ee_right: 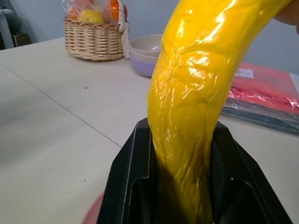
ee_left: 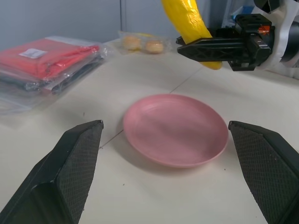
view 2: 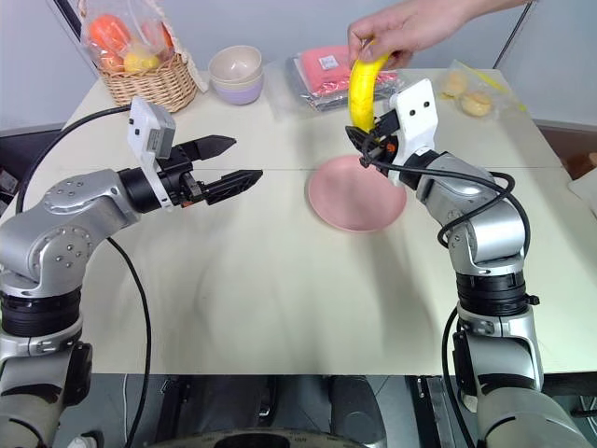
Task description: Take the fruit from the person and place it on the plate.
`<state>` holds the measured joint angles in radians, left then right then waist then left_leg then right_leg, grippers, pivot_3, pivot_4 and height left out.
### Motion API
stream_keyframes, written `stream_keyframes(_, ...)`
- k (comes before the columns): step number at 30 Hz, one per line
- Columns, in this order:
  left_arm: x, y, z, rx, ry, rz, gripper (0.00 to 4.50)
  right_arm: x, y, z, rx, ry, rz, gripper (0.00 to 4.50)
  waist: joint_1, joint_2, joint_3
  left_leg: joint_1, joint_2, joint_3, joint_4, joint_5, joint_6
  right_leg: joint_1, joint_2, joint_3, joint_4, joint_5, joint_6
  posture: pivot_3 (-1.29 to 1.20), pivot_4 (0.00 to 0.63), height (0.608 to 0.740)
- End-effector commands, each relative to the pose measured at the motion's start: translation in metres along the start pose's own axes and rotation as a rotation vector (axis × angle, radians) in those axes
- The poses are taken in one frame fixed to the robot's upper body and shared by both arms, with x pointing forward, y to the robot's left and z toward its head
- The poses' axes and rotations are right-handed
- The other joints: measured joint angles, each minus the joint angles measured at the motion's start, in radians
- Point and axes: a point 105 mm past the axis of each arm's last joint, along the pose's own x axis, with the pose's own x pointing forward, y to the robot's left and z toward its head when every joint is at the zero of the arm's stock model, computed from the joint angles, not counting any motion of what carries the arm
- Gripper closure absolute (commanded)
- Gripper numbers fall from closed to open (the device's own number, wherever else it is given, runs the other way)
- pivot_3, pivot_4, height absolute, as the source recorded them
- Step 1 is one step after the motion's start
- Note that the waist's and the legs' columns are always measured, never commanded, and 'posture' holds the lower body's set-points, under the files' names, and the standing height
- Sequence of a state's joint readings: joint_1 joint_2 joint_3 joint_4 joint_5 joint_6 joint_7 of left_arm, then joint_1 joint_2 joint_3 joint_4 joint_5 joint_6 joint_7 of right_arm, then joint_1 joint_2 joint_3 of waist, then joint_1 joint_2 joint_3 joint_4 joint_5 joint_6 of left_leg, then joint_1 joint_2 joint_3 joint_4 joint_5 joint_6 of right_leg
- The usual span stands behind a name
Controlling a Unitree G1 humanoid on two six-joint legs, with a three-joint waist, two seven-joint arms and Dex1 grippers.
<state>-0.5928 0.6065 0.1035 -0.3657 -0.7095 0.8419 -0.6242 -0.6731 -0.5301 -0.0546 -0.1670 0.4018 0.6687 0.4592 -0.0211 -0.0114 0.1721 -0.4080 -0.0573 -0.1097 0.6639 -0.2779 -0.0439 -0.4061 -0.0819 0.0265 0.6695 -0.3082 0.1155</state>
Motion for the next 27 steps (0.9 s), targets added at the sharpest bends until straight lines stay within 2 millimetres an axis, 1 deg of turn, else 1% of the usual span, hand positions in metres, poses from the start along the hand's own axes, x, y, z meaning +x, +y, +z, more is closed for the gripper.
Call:
stream_keyframes(1,-0.004,0.0,0.012,0.035,-0.036,0.005,0.0,-0.002,0.003,0.019,-0.047,-0.06,0.005,3.56,0.002,0.0,0.0,0.0,0.0,0.0,0.0,0.0,0.0,0.0,0.0,0.0,0.0,0.0,0.0,0.0,0.15,0.74)
stream_keyframes(4,-0.003,0.001,0.012,0.031,-0.038,0.01,0.0,-0.001,0.004,0.011,-0.032,-0.029,0.003,3.56,0.004,0.0,0.0,0.0,0.0,0.0,0.0,0.0,0.0,0.0,0.0,0.0,0.0,0.0,0.0,0.0,0.15,0.74)
stream_keyframes(6,-0.003,0.001,0.011,0.029,-0.039,0.014,0.0,0.001,0.009,-0.006,-0.023,0.022,0.006,3.56,0.004,0.0,0.0,0.0,0.0,0.0,0.0,0.0,0.0,0.0,0.0,0.0,0.0,0.0,0.0,0.0,0.15,0.74)
stream_keyframes(10,-0.002,0.002,0.012,0.027,-0.042,0.021,0.0,0.007,0.02,-0.045,0.037,0.145,0.002,3.56,0.002,0.0,0.0,0.0,0.0,0.0,0.0,0.0,0.0,0.0,0.0,0.0,0.0,0.0,0.0,0.0,0.15,0.74)
stream_keyframes(13,-0.002,0.002,0.012,0.028,-0.043,0.024,0.0,0.01,0.021,-0.075,0.075,0.25,-0.048,3.56,0.001,0.0,0.0,0.0,0.0,0.0,0.0,0.0,0.0,0.0,0.0,0.0,0.0,0.0,0.0,0.0,0.15,0.74)
stream_keyframes(17,-0.003,0.002,0.012,0.03,-0.041,0.028,0.0,0.009,0.022,-0.1,0.087,0.335,-0.071,3.56,0.002,0.0,0.0,0.0,0.0,0.0,0.0,0.0,-0.001,0.0,0.0,0.0,0.0,0.0,0.0,0.0,0.15,0.74)
stream_keyframes(19,-0.004,0.002,0.012,0.031,-0.041,0.03,0.0,0.008,0.019,-0.107,0.082,0.355,-0.085,3.56,0.003,0.0,0.0,0.0,0.0,0.0,0.0,0.0,-0.001,0.0,0.0,0.0,0.0,0.0,0.0,0.0,0.15,0.74)
stream_keyframes(21,-0.005,0.002,0.012,0.031,-0.04,0.032,0.0,0.006,0.017,-0.109,0.085,0.36,-0.095,2.74,0.002,0.0,0.0,0.0,-0.001,0.0,0.0,0.0,-0.001,0.0,0.0,0.0,0.0,0.0,0.0,0.0,0.15,0.74)
stream_keyframes(22,-0.005,0.002,0.012,0.03,-0.04,0.033,0.0,0.005,0.015,-0.11,0.082,0.362,-0.099,2.49,0.002,0.0,0.0,0.0,-0.001,0.0,0.0,0.0,-0.001,0.0,0.0,0.0,0.0,0.0,0.0,0.0,0.15,0.74)
stream_keyframes(25,-0.006,0.001,0.012,0.028,-0.038,0.034,0.0,0.001,0.012,-0.108,0.068,0.355,-0.096,0.99,0.001,0.0,0.0,0.0,0.0,0.0,0.0,0.0,-0.001,0.0,0.0,0.0,0.0,0.0,0.0,0.0,0.15,0.74)
stream_keyframes(27,-0.006,0.001,0.011,0.027,-0.036,0.034,0.0,-0.001,0.011,-0.1,0.059,0.329,-0.088,0.03,0.001,0.0,0.0,0.0,-0.001,0.0,0.0,0.0,-0.001,0.0,0.0,0.0,0.0,0.0,0.0,0.0,0.15,0.74)
